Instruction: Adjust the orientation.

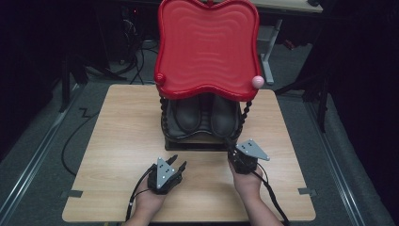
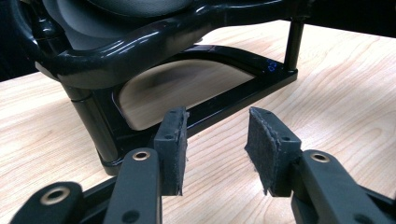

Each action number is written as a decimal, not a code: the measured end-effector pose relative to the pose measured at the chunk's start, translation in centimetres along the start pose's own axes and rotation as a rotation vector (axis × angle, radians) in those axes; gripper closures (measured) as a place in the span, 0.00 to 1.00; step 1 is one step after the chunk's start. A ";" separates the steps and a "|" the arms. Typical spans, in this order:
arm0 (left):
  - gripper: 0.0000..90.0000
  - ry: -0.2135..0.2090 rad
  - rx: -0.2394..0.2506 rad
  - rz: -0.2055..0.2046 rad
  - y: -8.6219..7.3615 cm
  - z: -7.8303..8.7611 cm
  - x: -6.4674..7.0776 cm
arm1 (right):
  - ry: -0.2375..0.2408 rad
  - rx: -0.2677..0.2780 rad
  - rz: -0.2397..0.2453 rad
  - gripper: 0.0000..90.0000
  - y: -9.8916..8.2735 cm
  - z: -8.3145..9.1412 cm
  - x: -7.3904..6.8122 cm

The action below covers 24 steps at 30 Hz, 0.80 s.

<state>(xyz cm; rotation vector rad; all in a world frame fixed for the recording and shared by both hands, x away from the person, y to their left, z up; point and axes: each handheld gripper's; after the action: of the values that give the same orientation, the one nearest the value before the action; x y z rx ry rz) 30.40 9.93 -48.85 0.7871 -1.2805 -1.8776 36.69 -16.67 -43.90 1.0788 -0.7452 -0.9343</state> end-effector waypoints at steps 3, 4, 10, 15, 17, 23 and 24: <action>0.64 -0.002 0.005 0.001 0.0 0.1 0.0 | -0.017 -0.008 0.013 0.98 0.5 -0.8 0.1; 0.64 -0.001 0.007 0.001 0.1 0.1 0.0 | -0.022 -0.009 0.018 0.98 0.6 -1.0 0.1; 0.64 0.011 0.018 0.001 0.2 0.1 -0.1 | -0.037 -0.021 0.031 0.98 1.2 -2.3 0.1; 0.66 0.030 0.037 -0.006 0.3 0.3 -0.1 | -0.036 -0.017 0.033 0.98 1.3 -3.0 0.1; 0.67 0.038 0.042 -0.011 0.4 0.3 -0.2 | -0.035 -0.014 0.038 1.00 1.4 -2.8 0.0; 0.82 0.078 0.073 0.006 0.9 0.5 -0.5 | -0.040 0.018 0.061 1.00 2.0 -1.2 0.4; 0.85 0.088 0.079 0.012 1.1 0.5 -0.6 | -0.042 0.019 0.059 1.00 2.0 -1.0 0.5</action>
<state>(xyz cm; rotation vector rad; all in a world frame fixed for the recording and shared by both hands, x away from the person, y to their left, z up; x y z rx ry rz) 30.52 10.39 -47.60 0.8914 -1.3078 -1.7729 38.30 -16.34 -42.27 1.0507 -0.8179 -0.9032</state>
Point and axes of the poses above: each handheld gripper's, and its own axes: z roughly backward along the jaws, y roughly out of its top, x roughly to its right, and after that the axes turned 3 degrees about -y, right-handed
